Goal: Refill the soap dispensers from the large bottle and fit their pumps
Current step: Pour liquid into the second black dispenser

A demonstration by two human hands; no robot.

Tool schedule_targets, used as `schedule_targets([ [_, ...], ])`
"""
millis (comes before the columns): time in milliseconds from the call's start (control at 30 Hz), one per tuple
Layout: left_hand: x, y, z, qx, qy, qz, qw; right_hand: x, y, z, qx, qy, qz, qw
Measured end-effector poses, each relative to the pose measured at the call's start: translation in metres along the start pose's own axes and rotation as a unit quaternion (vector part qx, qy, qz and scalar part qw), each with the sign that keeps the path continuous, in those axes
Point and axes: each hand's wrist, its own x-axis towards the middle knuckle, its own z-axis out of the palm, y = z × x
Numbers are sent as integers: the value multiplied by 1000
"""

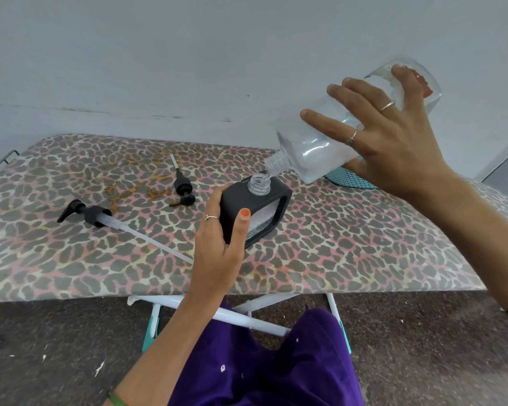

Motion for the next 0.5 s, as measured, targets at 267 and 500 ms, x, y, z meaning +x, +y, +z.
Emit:
schedule_targets([
  [267, 0, 0, 0, 2, -6, 4, 1000, 4, 4, -1, -25, 5, -4, 1000],
  [500, 1, -3, 1, -5, -4, 6, 1000, 9, 3, 1, -48, 26, -11, 998],
])
